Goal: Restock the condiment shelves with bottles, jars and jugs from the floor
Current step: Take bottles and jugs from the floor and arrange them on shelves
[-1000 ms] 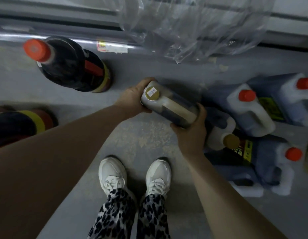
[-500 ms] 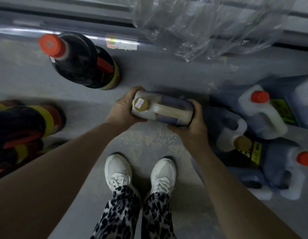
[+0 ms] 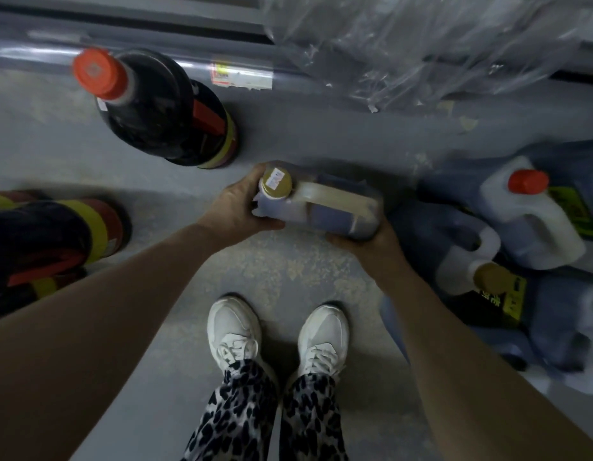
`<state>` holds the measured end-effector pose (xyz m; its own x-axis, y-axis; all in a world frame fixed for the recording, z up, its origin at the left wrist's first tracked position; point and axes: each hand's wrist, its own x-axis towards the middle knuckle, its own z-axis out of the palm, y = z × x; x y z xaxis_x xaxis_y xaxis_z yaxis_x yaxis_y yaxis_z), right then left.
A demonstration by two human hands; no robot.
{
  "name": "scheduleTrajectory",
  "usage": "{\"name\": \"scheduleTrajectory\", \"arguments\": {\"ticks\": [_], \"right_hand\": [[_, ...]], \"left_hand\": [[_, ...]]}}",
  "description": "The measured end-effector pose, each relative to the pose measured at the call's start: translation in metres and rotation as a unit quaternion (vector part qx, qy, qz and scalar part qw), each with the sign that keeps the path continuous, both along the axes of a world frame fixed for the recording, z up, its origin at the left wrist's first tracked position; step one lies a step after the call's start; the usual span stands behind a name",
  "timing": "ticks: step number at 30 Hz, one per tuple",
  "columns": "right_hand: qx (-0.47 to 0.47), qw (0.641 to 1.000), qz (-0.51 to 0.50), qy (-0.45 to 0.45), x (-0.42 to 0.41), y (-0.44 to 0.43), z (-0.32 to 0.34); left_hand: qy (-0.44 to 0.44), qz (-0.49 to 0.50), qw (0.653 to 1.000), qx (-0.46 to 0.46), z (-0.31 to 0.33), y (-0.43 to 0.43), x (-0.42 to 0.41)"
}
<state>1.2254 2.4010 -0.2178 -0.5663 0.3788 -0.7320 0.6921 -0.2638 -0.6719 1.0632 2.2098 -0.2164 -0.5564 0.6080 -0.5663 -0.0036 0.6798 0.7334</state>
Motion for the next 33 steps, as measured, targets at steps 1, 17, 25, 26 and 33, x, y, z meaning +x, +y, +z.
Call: {"name": "scheduleTrajectory", "arguments": {"ticks": [1, 17, 25, 26, 33], "right_hand": [[0.013, 1.0, 0.011, -0.006, 0.001, -0.001, 0.004], [-0.131, 0.991, 0.001, -0.036, 0.028, -0.025, 0.143], [-0.095, 0.995, -0.005, -0.029, 0.011, -0.021, 0.267], [-0.09, 0.996, -0.006, -0.026, 0.007, -0.02, 0.287], [-0.072, 0.997, 0.014, 0.005, -0.007, -0.015, 0.42]], "left_hand": [[-0.022, 0.003, 1.0, -0.011, 0.003, -0.002, -0.001], [-0.272, 0.134, 0.953, -0.01, 0.143, -0.035, 0.032], [-0.252, 0.174, 0.952, 0.015, 0.261, -0.028, 0.03], [-0.253, 0.181, 0.95, 0.022, 0.28, -0.027, 0.029], [-0.227, 0.213, 0.947, 0.077, 0.402, -0.031, 0.027]]}}
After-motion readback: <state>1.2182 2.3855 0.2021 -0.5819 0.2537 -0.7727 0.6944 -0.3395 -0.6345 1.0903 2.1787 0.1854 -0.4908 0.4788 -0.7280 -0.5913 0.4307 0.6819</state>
